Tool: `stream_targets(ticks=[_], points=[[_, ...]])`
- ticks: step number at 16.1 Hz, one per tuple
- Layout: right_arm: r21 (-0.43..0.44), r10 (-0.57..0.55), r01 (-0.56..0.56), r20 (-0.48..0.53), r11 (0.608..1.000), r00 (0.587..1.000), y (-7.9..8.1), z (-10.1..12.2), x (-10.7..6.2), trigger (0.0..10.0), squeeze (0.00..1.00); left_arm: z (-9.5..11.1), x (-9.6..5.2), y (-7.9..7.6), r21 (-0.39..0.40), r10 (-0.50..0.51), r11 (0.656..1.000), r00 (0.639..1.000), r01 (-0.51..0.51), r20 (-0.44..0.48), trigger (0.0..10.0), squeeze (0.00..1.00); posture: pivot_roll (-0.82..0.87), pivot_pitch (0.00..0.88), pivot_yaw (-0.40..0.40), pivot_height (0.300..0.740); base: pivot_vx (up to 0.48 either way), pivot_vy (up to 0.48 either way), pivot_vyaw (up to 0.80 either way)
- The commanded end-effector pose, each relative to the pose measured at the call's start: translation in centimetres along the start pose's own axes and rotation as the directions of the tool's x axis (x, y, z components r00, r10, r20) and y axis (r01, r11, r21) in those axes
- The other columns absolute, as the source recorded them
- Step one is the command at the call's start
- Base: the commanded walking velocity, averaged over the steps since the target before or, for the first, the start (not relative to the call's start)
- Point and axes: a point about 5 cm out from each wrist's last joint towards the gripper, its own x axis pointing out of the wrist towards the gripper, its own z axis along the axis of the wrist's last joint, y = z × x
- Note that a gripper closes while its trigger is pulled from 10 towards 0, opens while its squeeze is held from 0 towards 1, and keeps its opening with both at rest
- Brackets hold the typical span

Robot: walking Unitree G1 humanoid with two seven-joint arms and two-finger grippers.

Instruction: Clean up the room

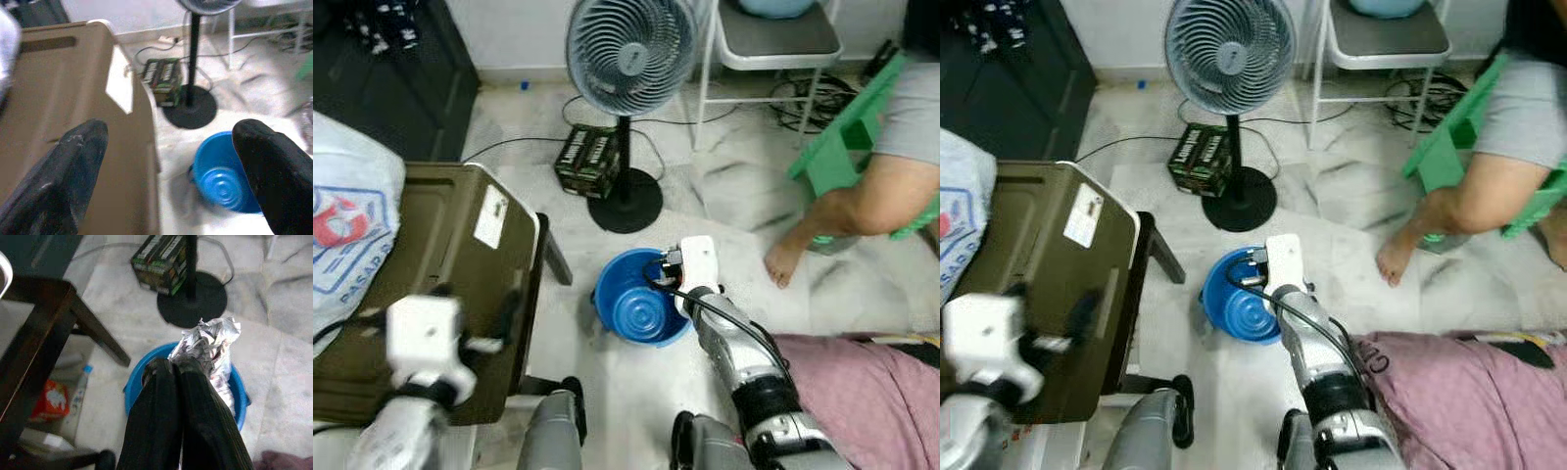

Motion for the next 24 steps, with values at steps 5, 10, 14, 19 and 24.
stream_targets(ticks=[5, 10, 14, 19, 24], points=[[0.035, -0.062, 0.058, 0.112, 0.998, 0.992, -2.7, 0.0, -3.6, 10.0, 0.00, -0.7, 3.1, -1.4, -0.077, -0.030, 0.996, 0.999, 0.032, 0.027, 10.0, 0.00, 0.02, 0.169, 0.026, 0.740, 0.000, 0.000, 0.00], [-0.018, -0.045, 0.048, 0.143, 0.999, 0.989, -3.2, 1.3, -3.0, 10.0, 0.00, -0.4, 5.3, -2.0, -0.098, -0.051, 0.993, 0.996, 0.058, 0.075, 10.0, 0.00, -0.02, 0.109, 0.016, 0.740, 0.200, 0.000, 0.00], [-0.046, -0.016, 0.023, 0.146, 0.999, 0.989, -2.9, 1.8, -2.7, 10.0, 0.00, -0.6, 5.7, -1.9, -0.108, -0.032, 0.993, 0.995, 0.042, 0.096, 10.0, 0.00, -0.01, 0.090, -0.001, 0.740, 0.358, 0.000, 0.00], [-0.046, -0.011, 0.018, 0.145, 0.999, 0.989, -2.7, 1.8, -2.4, 10.0, 0.00, -0.6, 5.9, -1.8, -0.105, -0.026, 0.994, 0.994, 0.037, 0.102, 10.0, 0.00, 0.00, 0.089, 0.003, 0.740, 0.367, 0.000, 0.00], [-0.044, -0.009, 0.016, 0.153, 0.999, 0.988, -2.7, 1.7, -2.4, 10.0, 0.00, -0.8, 5.8, -1.7, -0.100, -0.014, 0.995, 0.996, 0.023, 0.091, 10.0, 0.00, 0.00, 0.094, 0.004, 0.740, 0.248, 0.000, 0.00]])
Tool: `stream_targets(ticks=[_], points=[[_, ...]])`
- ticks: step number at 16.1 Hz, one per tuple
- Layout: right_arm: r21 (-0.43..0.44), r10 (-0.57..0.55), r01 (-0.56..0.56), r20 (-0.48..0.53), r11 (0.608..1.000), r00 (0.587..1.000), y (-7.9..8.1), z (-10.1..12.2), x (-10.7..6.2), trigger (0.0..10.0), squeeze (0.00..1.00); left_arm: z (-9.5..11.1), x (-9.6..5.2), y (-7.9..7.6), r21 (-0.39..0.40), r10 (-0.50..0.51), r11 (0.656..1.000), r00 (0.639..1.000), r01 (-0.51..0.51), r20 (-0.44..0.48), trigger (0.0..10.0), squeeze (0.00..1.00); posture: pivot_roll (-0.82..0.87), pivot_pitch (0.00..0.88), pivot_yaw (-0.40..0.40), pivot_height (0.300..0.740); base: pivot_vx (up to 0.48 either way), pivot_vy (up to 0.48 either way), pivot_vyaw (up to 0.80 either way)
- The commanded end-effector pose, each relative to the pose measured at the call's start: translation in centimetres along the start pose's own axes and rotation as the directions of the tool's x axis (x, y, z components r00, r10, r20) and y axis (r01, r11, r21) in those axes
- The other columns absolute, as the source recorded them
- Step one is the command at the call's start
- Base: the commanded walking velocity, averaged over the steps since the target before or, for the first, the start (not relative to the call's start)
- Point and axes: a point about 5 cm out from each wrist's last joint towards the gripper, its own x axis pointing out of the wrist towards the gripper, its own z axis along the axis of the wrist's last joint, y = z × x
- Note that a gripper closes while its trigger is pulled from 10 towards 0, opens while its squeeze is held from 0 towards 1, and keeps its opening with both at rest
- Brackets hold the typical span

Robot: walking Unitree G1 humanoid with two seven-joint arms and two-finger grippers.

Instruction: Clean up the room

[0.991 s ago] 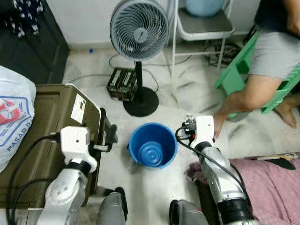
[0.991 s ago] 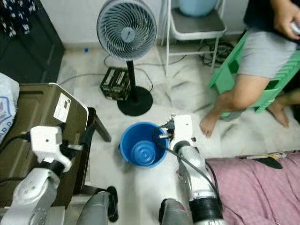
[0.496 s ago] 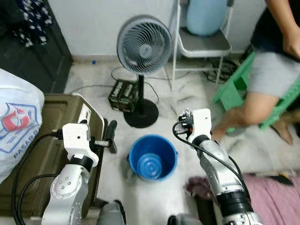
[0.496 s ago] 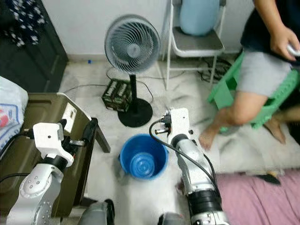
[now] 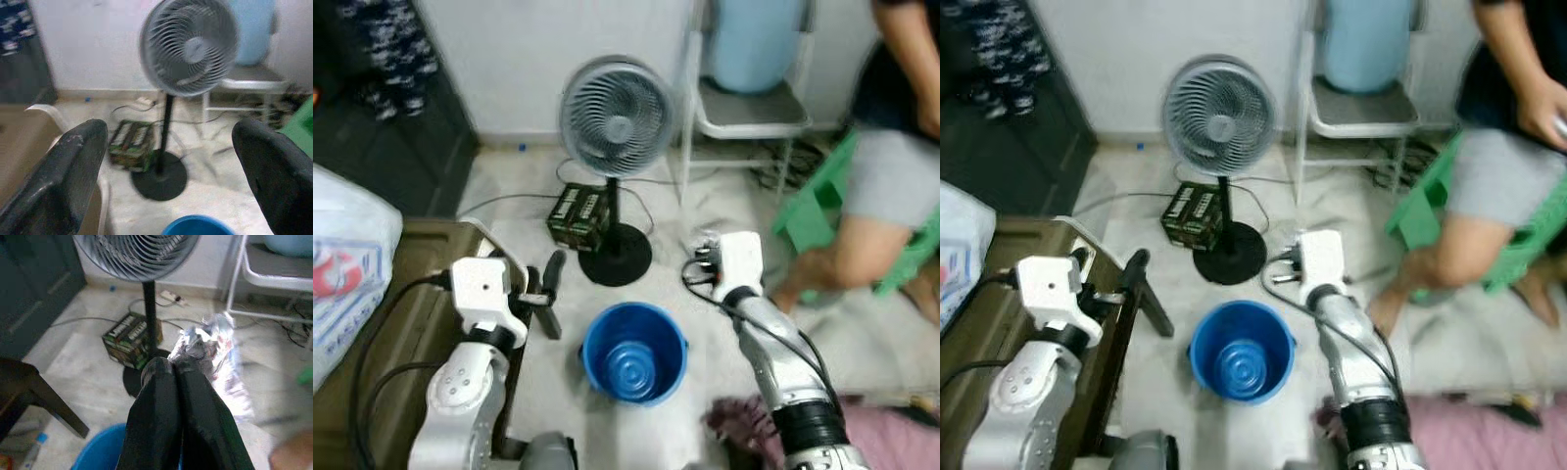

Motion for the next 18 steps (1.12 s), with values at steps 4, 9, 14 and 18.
stream_targets(ticks=[4, 9, 14, 18], points=[[0.007, 0.025, -0.025, 0.009, 1.000, 1.000, 0.8, 0.1, 0.2, 10.0, 0.00, -0.4, -0.3, 0.7, 0.023, 0.042, 0.999, 0.999, -0.041, -0.019, 10.0, 0.00, 0.00, 0.100, 0.003, 0.740, 0.000, 0.000, 0.00], [-0.011, 0.046, -0.046, 0.039, 0.999, 0.998, 1.1, 0.4, 0.2, 10.0, 0.00, -0.3, -0.4, 0.8, 0.033, 0.048, 0.998, 0.999, -0.048, -0.021, 10.0, 0.00, 0.02, 0.106, 0.003, 0.740, 0.000, 0.000, 0.62], [-0.003, 0.039, -0.039, 0.023, 0.999, 0.999, 1.2, 0.0, 0.4, 10.0, 0.00, -0.5, -0.9, 1.3, 0.044, 0.054, 0.998, 0.998, -0.052, -0.039, 10.0, 0.00, 0.03, 0.109, 0.002, 0.740, 0.000, 0.000, 0.48], [-0.025, 0.012, -0.013, -0.058, 1.000, 0.998, 1.6, -0.9, 0.8, 10.0, 0.00, -0.2, -2.7, 1.2, 0.097, -0.058, 0.993, 0.996, 0.064, -0.065, 10.0, 0.00, 0.08, 0.132, -0.006, 0.740, 0.000, 0.000, 0.00]])
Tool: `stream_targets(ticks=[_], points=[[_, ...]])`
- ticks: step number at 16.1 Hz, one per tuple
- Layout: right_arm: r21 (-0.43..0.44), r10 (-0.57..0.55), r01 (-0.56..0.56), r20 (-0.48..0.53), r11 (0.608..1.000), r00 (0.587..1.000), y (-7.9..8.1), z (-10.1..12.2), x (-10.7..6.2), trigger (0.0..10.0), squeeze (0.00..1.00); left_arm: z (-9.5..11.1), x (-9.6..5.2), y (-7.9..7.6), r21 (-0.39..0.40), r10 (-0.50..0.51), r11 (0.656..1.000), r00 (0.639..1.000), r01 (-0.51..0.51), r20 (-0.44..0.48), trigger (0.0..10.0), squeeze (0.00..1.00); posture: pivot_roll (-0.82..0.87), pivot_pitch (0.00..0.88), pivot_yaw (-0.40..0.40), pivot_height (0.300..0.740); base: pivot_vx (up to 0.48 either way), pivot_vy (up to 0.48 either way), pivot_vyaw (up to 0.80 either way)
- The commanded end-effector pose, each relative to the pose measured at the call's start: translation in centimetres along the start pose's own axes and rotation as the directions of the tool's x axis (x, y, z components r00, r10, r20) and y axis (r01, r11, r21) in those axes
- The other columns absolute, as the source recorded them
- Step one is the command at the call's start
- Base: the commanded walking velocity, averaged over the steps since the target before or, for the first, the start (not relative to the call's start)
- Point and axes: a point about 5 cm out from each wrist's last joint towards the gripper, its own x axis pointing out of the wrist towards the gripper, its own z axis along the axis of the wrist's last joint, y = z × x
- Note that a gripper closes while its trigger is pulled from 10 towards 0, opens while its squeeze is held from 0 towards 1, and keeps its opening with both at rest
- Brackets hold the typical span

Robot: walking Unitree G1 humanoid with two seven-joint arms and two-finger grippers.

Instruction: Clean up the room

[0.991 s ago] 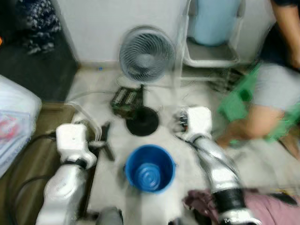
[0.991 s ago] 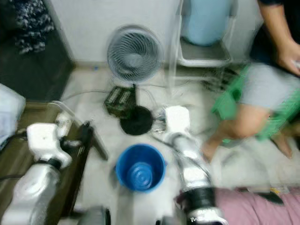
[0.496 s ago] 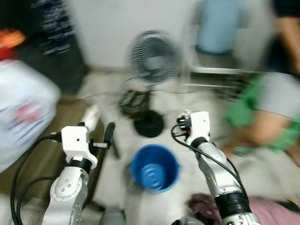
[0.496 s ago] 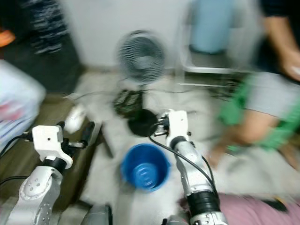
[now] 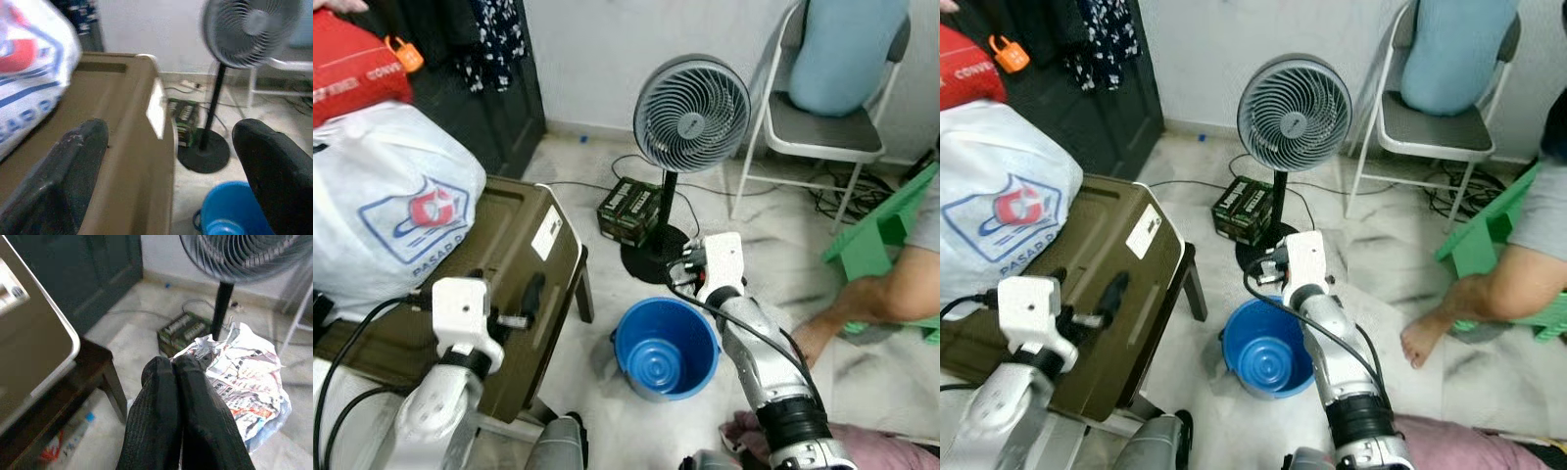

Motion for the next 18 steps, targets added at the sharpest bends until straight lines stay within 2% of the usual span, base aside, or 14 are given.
stream_targets(ticks=[1, 2, 3, 6, 7, 8, 11, 13, 16, 18], points=[[-0.002, -0.019, 0.019, -0.041, 1.000, 0.999, 0.0, -0.3, 0.3, 10.0, 0.00, 0.4, -0.5, -0.4, 0.051, -0.059, 0.997, 0.998, 0.059, 0.005, 10.0, 0.00, 0.09, 0.139, -0.002, 0.740, 0.000, 0.000, 0.00], [0.001, -0.021, 0.021, -0.092, 1.000, 0.996, 0.1, -0.9, 0.4, 10.0, 0.00, 0.7, -1.3, -0.4, 0.079, -0.104, 0.991, 0.995, 0.103, 0.001, 10.0, 0.00, 0.11, 0.148, 0.003, 0.740, 0.000, 0.000, 0.00], [0.017, -0.028, 0.030, -0.098, 0.999, 0.995, 0.2, -1.1, 0.5, 10.0, 0.00, 0.8, -1.8, -0.4, 0.087, -0.128, 0.988, 0.992, 0.129, -0.010, 10.0, 0.00, 0.13, 0.156, 0.006, 0.740, 0.000, 0.000, 0.00], [-0.009, -0.060, 0.059, -0.171, 0.998, 0.984, 0.4, -2.0, 1.3, 10.0, 0.00, 1.2, -4.0, -0.1, 0.132, -0.216, 0.966, 0.974, 0.223, -0.061, 10.0, 0.00, 0.19, 0.209, 0.027, 0.740, 0.000, 0.000, 0.00], [-0.009, -0.060, 0.059, -0.171, 0.998, 0.984, 0.4, -2.0, 1.3, 10.0, 0.00, 1.2, -4.0, -0.1, 0.132, -0.216, 0.966, 0.974, 0.223, -0.061, 10.0, 0.00, 0.19, 0.209, 0.027, 0.740, 0.000, 0.000, 0.00], [-0.024, -0.077, 0.073, -0.220, 0.997, 0.972, 0.4, -2.6, 1.9, 10.0, 0.00, 1.7, -4.8, -0.1, 0.150, -0.225, 0.961, 0.972, 0.234, -0.073, 10.0, 0.00, 0.23, 0.236, 0.039, 0.740, 0.000, 0.000, 0.00], [-0.027, -0.079, 0.075, -0.250, 0.997, 0.965, 0.8, -2.8, 2.5, 10.0, 0.00, 2.0, -5.2, 0.2, 0.168, -0.219, 0.958, 0.972, 0.232, -0.090, 10.0, 0.00, 0.28, 0.256, 0.071, 0.740, 0.000, 0.000, 0.00], [-0.046, -0.103, 0.094, -0.262, 0.994, 0.959, 1.0, -3.0, 3.0, 10.0, 0.00, 0.6, -4.5, 1.3, 0.171, -0.216, 0.957, 0.968, 0.236, -0.131, 10.0, 0.00, 0.30, 0.269, 0.092, 0.740, 0.000, 0.000, 0.00], [-0.071, -0.127, 0.111, -0.291, 0.991, 0.948, 1.1, -3.6, 3.2, 10.0, 0.00, 1.0, -4.6, 1.8, 0.181, -0.219, 0.953, 0.965, 0.243, -0.146, 10.0, 0.00, 0.33, 0.282, 0.108, 0.740, 0.000, 0.000, 0.00], [-0.082, -0.149, 0.129, -0.311, 0.988, 0.939, 0.9, -4.1, 3.2, 10.0, 0.00, 1.4, -5.4, 2.1, 0.195, -0.204, 0.953, 0.966, 0.233, -0.155, 10.0, 0.00, 0.35, 0.286, 0.114, 0.740, 0.000, 0.000, 0.00]])
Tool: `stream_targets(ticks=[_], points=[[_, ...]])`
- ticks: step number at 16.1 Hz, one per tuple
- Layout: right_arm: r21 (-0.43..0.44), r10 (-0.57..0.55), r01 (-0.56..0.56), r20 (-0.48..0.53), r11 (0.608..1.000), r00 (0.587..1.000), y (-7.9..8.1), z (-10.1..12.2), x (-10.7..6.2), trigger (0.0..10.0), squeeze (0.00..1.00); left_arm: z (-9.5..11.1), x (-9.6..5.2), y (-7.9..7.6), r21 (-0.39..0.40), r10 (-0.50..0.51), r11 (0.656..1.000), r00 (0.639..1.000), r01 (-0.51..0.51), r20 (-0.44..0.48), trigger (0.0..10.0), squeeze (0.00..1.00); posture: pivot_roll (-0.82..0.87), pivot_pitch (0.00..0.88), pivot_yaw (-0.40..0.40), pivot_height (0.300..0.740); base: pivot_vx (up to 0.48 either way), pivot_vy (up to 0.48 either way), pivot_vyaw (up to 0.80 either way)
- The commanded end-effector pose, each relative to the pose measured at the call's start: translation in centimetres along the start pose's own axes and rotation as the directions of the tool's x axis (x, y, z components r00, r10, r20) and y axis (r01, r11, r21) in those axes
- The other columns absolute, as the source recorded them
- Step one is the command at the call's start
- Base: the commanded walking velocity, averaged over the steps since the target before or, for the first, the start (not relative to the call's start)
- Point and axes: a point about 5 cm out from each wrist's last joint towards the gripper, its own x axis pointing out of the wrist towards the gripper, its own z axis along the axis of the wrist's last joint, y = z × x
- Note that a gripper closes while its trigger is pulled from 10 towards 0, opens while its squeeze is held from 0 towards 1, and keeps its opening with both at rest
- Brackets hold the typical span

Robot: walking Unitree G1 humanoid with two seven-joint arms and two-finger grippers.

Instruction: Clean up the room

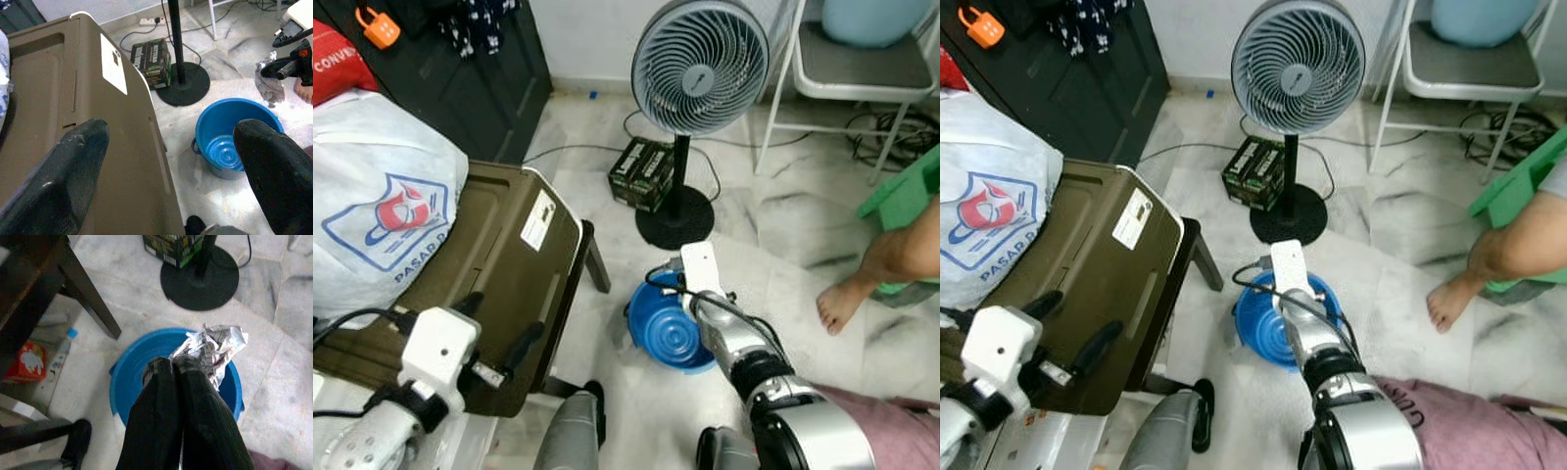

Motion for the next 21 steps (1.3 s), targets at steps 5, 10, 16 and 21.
stream_targets(ticks=[5, 10, 16, 21], points=[[-0.004, -0.060, 0.060, -0.009, 0.998, 0.998, -0.2, -0.1, 0.2, 10.0, 0.00, 0.0, -0.7, 0.6, 0.023, 0.011, 1.000, 0.999, -0.011, -0.033, 10.0, 0.00, 0.36, 0.300, 0.116, 0.740, 0.000, 0.000, 0.00], [0.014, -0.053, 0.053, 0.064, 0.999, 0.997, 1.1, 2.2, 0.5, 10.0, 0.00, 0.2, -0.7, 1.2, 0.033, 0.016, 0.999, 0.999, -0.015, -0.037, 10.0, 0.00, 0.38, 0.308, 0.130, 0.740, 0.000, 0.000, 0.00], [0.020, -0.053, 0.051, 0.098, 0.999, 0.994, 1.7, 3.0, 0.5, 10.0, 0.00, 0.3, -0.7, 1.3, 0.034, 0.013, 0.999, 0.999, -0.012, -0.043, 10.0, 0.00, 0.38, 0.313, 0.132, 0.740, 0.000, 0.000, 0.00], [-0.005, -0.130, 0.130, 0.062, 0.991, 0.990, 0.2, 1.8, 0.4, 10.0, 0.00, 0.3, -0.4, 1.3, 0.036, 0.011, 0.999, 0.999, -0.010, -0.037, 10.0, 0.00, 0.36, 0.312, 0.124, 0.740, 0.000, 0.000, 0.00]])
